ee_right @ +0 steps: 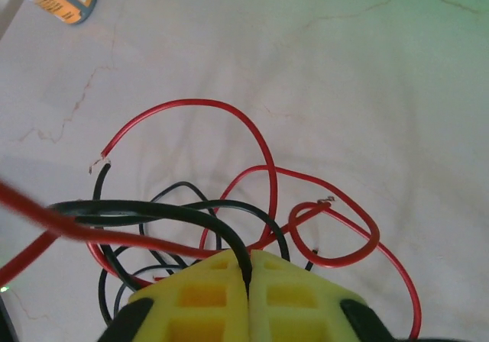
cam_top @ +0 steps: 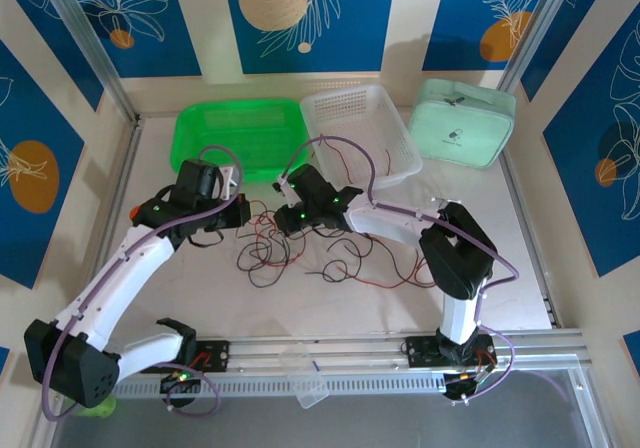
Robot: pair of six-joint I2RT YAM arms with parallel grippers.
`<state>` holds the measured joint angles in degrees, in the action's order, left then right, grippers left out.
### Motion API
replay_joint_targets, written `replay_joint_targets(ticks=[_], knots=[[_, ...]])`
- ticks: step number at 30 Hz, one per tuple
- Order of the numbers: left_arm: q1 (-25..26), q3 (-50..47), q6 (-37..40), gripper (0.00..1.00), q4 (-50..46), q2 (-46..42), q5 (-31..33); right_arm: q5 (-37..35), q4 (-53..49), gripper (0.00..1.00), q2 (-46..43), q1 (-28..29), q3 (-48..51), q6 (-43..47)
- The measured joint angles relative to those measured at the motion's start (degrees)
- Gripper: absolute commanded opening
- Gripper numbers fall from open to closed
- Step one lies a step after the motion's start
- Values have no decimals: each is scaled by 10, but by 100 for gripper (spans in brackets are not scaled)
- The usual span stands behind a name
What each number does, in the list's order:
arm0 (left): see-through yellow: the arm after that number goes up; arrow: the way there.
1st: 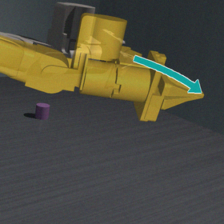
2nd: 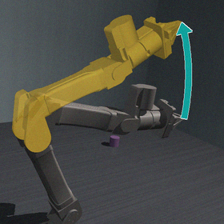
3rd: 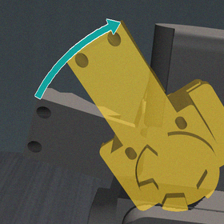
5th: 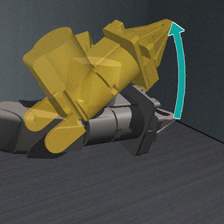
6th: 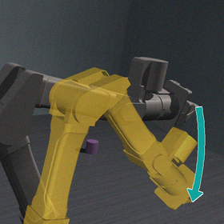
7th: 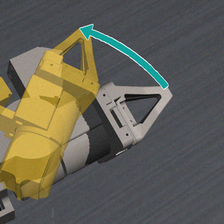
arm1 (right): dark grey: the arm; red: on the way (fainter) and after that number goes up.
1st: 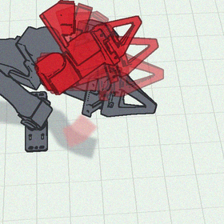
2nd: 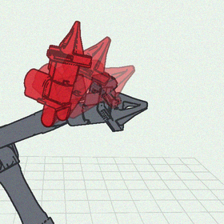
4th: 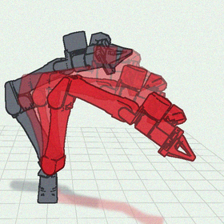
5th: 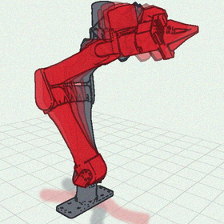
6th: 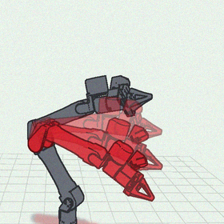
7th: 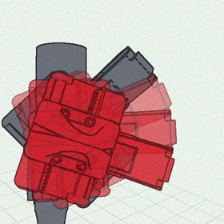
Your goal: Untangle the cables
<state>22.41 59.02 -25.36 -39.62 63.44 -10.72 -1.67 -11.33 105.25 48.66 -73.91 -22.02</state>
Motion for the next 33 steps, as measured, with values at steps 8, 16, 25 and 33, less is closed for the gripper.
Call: replay_joint_targets(ticks=[8, 16, 25, 33], knots=[[0, 51, 0, 0, -35, -36, -14, -42, -16, 0, 9, -12, 2, -41], [0, 134, 0, 0, -68, -73, -17, -79, -50, 0, 19, -30, 39, -94], [0, 202, 5, 0, -91, -82, 10, -96, -61, 0, 30, -31, 84, -137], [0, 310, 36, 0, -115, -45, 71, -124, -54, 0, 28, -17, 90, -156]])
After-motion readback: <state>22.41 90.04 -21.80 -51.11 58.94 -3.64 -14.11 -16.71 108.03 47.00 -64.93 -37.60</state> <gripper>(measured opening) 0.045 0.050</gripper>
